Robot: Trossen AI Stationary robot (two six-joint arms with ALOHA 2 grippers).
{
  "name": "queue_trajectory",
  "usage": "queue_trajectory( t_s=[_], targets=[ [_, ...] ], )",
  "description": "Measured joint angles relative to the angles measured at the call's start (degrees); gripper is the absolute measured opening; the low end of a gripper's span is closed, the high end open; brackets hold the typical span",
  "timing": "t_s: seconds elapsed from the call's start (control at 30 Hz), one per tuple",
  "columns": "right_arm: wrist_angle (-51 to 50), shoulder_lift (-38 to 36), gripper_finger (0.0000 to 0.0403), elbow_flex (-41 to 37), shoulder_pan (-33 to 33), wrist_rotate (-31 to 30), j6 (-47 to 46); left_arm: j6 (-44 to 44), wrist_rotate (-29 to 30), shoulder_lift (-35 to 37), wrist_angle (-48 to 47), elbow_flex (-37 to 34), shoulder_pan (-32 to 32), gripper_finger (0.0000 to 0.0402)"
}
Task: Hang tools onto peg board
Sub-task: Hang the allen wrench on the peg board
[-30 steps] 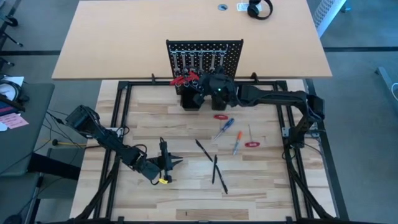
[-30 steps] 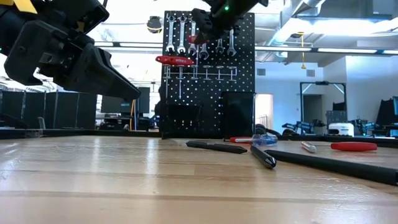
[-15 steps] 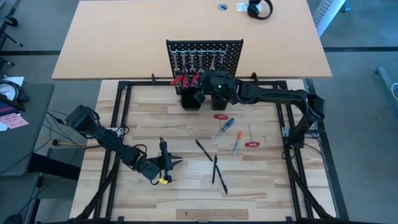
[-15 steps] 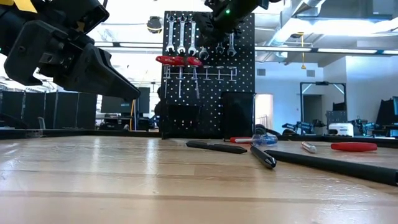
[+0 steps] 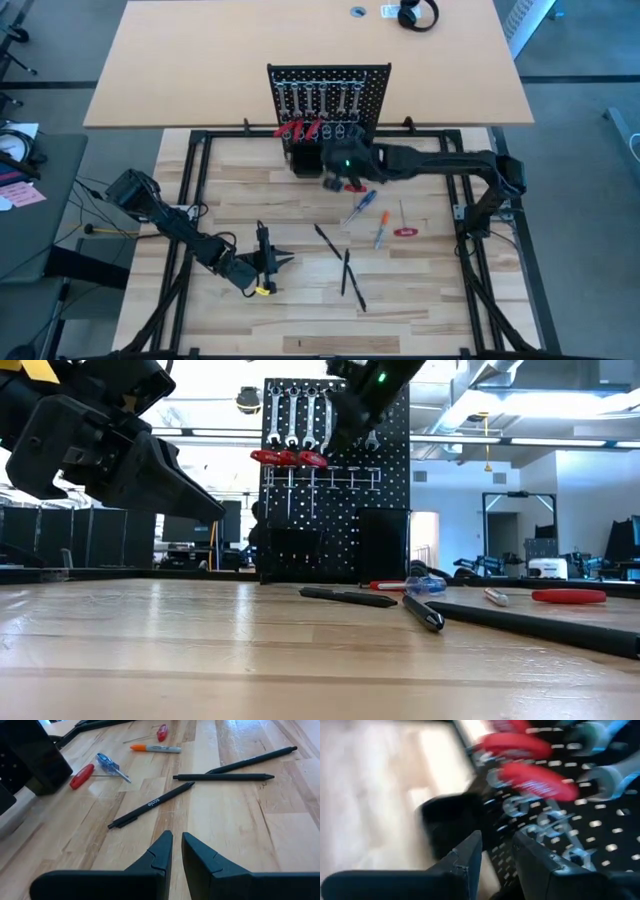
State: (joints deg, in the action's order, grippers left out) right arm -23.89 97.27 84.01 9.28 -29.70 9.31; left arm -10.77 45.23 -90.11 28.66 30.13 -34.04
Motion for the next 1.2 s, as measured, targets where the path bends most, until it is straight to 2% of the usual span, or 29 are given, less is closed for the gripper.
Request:
queue_trajectory(
  t_s=[0.17,0.33,0.43,0.57,0.73,0.93,1.07,1.2],
  targets=[
    [-8.62,-2.46,0.0112,-1.74,-8.74,-0.02,0.92,-1.29,-0.93,0.00,-1.04,0.00,-0.09,0.0036],
    [-10.38,-5.95,0.0111,-12.63,-17.88,0.12,1.21,-2.56,-1.36,0.00,-1.14,0.00,-0.49,0.0036],
    [-8.41,-8.58,0.0111,-20.69,-20.41,0.09,-5.80,-2.57,-1.40,0.00,-0.86,-0.01,-0.67,0.0036],
    [-8.54,-10.89,0.0115,-29.37,-20.52,-0.07,-18.03,-2.53,-1.38,0.00,-0.70,-0.02,-0.35,0.0036],
    [-11.74,-16.57,0.0157,-35.97,-21.28,2.23,-24.69,-2.56,-1.32,0.00,-0.71,-0.01,0.61,0.0036],
    [-11.57,-29.11,0.0224,-44.43,-26.97,5.02,-33.34,-2.67,-1.29,0.00,-0.98,-0.02,0.66,0.0036],
    [-3.42,-35.40,0.0250,-53.63,-31.59,5.59,-36.30,-3.59,-1.29,0.00,-1.00,-0.02,0.68,0.0036],
    [5.35,-37.39,0.0255,-62.20,-34.88,5.06,-40.47,-3.99,-1.30,0.00,-0.98,-0.02,0.68,0.0036]
  ],
)
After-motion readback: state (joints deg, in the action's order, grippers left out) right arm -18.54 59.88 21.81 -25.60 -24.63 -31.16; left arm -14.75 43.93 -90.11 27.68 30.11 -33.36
